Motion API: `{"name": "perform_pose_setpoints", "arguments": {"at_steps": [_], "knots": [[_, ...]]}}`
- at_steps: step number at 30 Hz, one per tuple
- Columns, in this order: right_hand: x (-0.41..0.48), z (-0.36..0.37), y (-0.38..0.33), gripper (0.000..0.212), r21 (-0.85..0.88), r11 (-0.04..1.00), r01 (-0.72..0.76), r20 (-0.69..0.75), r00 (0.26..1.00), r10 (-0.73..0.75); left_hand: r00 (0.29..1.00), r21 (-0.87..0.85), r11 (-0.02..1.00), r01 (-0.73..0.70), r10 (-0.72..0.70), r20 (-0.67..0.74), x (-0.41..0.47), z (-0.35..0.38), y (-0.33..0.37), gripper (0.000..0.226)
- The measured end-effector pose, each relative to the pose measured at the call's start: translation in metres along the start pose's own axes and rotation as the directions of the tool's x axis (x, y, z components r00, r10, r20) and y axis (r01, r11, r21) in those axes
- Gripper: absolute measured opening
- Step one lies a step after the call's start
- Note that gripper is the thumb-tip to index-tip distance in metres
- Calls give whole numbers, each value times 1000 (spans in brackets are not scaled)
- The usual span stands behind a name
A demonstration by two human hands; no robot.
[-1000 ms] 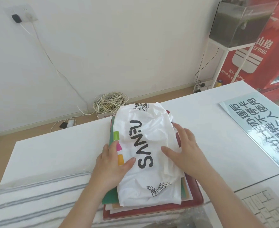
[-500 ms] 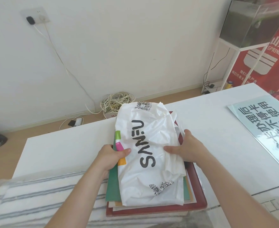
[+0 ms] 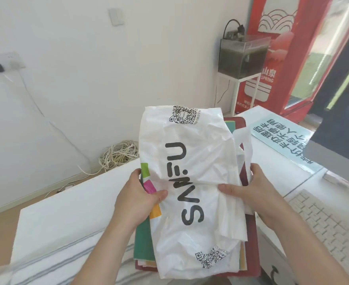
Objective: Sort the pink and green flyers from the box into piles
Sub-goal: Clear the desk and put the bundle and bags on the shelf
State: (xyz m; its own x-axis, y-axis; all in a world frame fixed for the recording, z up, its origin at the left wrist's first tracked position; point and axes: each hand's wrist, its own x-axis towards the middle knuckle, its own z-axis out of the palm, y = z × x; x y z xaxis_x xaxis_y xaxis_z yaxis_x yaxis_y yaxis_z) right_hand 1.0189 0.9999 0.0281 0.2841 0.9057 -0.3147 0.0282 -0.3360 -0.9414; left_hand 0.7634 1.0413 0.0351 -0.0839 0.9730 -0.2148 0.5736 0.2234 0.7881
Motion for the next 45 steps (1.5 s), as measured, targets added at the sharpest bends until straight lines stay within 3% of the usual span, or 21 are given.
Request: {"name": "perform_pose_setpoints", "arguments": {"at_steps": [2, 6, 11, 14, 16, 19, 22, 26, 27, 31, 36, 40, 45], "knots": [[-45, 1, 21, 83, 117, 993, -2, -60, 998, 9, 995, 64, 994, -86, 83, 53, -21, -3, -7, 76], [-137, 5, 77, 81, 323, 946, 0, -148, 988, 51, 952, 168, 949, -267, 233, 198, -73, -3, -17, 101], [-240, 1, 152, 81, 537, 843, -44, -258, 942, 213, 805, 254, 818, -516, 363, 469, -139, 20, -34, 107], [-287, 1, 189, 77, 607, 794, -33, -331, 898, 290, 740, 280, 794, -540, 290, 607, -164, 58, -63, 102], [-309, 1, 208, 73, 634, 773, -38, -367, 864, 344, 729, 287, 845, -452, 164, 665, -174, 84, -91, 100], [-328, 5, 237, 70, 651, 752, -100, -397, 800, 450, 728, 314, 899, -306, 9, 685, -194, 105, -138, 96], [-329, 10, 268, 69, 606, 769, -202, -371, 784, 498, 739, 361, 876, -319, -9, 674, -224, 107, -187, 92], [-317, 32, 308, 71, 466, 821, -329, -301, 814, 497, 575, 317, 893, -318, -84, 814, -270, 117, -242, 69], [-311, 38, 317, 72, 415, 841, -347, -286, 828, 483, 579, 290, 899, -328, -51, 814, -278, 122, -253, 66], [-285, 52, 340, 67, 270, 896, -353, -224, 882, 415, 701, 305, 893, -330, 15, 713, -282, 132, -279, 66], [-223, 74, 335, 63, 329, 898, -292, -87, 938, 337, 865, 509, 785, -353, 66, 498, -244, 129, -294, 63], [-140, 117, 357, 67, 323, 886, -334, 22, 938, 346, 924, 634, 718, -287, 33, 380, -169, 135, -324, 63], [-41, 158, 402, 70, 239, 896, -374, 92, 927, 362, 928, 732, 638, -239, -72, 366, -88, 158, -376, 61]]}}
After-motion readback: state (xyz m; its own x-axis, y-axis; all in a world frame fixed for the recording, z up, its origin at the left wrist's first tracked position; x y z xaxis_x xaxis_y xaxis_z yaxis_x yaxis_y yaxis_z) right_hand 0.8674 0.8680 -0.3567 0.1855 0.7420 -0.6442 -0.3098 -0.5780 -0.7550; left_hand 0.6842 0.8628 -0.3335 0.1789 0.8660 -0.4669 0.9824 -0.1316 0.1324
